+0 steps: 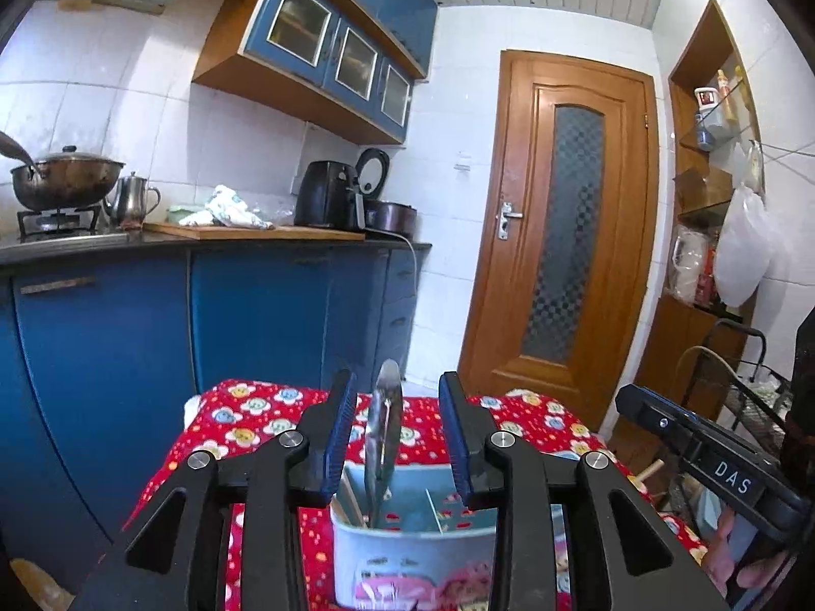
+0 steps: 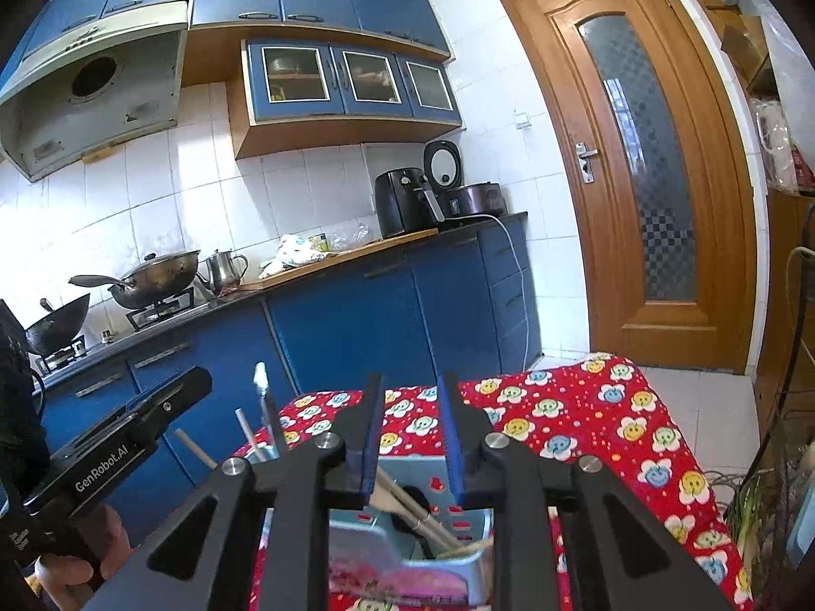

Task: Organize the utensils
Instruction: 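Withdraw both open tools from the box toward the silver forks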

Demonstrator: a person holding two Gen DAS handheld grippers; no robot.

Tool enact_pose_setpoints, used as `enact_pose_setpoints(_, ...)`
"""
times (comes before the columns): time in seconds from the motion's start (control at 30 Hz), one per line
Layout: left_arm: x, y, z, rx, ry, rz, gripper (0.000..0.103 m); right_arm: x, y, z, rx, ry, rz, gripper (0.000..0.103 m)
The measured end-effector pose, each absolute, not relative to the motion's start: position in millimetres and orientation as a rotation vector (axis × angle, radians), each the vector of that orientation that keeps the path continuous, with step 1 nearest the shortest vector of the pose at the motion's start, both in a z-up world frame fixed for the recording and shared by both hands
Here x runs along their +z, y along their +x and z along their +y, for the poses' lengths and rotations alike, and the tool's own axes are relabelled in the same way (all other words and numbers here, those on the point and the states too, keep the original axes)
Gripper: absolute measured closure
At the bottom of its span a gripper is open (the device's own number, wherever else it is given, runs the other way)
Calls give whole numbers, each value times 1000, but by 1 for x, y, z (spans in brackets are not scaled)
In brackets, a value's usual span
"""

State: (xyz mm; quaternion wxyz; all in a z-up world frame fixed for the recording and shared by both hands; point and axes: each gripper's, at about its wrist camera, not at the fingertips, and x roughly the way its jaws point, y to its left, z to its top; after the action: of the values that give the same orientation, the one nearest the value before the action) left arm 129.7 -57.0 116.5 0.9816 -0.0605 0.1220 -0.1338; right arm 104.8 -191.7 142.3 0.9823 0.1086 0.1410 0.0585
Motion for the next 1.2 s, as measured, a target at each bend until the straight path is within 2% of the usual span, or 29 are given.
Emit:
enact_pose_setpoints(0.67, 111, 60, -41, -301, -92, 389, 69, 131, 31, -183, 110, 230, 436, 78)
enact_pose_setpoints(1.2, 68, 41, -10, -246, -117, 568, 69, 85, 3, -163, 126, 262, 617, 76)
